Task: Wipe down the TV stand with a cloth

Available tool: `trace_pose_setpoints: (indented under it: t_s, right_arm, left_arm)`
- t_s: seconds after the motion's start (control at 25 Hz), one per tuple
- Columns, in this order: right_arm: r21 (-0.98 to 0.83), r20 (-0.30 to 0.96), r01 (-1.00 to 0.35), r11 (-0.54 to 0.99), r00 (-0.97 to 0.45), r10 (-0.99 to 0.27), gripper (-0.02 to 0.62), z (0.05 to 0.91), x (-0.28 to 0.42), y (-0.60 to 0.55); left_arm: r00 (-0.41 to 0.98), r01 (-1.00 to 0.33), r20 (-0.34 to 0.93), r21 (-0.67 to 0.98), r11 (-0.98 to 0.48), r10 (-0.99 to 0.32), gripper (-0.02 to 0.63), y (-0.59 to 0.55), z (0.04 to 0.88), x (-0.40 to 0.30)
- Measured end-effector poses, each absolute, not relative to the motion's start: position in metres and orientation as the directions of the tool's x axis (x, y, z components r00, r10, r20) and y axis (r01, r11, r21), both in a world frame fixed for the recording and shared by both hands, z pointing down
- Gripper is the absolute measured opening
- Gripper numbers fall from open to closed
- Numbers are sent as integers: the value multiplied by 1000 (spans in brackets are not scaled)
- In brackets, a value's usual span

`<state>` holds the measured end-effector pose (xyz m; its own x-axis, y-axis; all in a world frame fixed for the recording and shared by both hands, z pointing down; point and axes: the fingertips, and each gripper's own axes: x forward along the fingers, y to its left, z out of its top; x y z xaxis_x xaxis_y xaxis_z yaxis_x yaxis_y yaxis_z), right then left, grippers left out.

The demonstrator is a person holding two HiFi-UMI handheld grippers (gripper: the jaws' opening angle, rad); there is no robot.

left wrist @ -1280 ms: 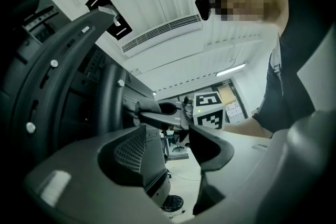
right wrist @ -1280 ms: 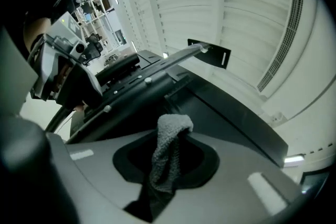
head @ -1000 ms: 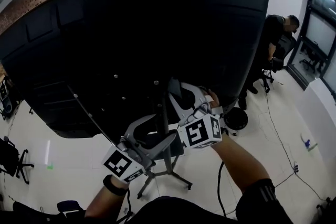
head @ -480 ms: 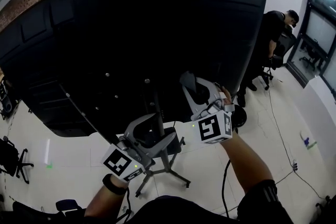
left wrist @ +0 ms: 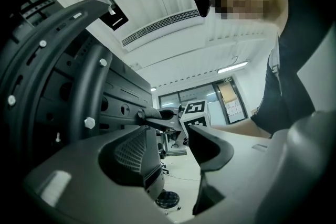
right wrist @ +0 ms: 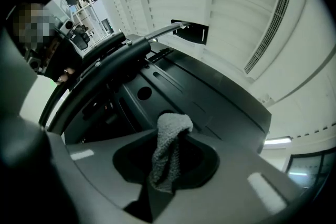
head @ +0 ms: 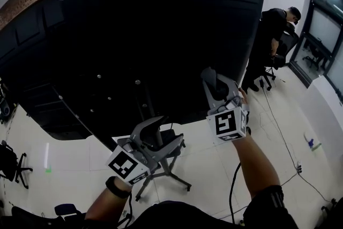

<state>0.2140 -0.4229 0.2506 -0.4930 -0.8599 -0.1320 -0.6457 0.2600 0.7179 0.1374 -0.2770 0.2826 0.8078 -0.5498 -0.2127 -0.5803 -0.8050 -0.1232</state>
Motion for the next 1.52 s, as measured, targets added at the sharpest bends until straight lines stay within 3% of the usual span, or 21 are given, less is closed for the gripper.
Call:
trace_pose_setpoints:
  t_s: [0.2, 0.52, 1.04, 1.32, 1.52]
  right_arm:
    - [716, -143, -639, 279, -526, -838, 67, 235, 198, -403]
    - [759, -205, -578, 300, -650, -732, 67, 200, 104, -341]
    - [856, -269, -477, 198, -739, -618, 69, 142, -100, -233]
    - [911, -163, -349, 220, -794, -586, 69, 153, -224, -221]
    - [959, -70, -225, 171, -775, -629, 69, 174, -294, -225]
  left_arm:
    - [797, -597, -205, -125, -792, -568, 275, -272, 285, 127]
    - [745, -661, -233, -132, -739, -625, 275, -253, 276, 62]
    - [645, -759, -299, -143, -635, -704, 275, -196, 254, -130]
    - [597, -799, -312, -144, -584, -739, 275, -185, 250, -212]
    - [563, -823, -327, -136, -552, -758, 275, -174, 250, -259]
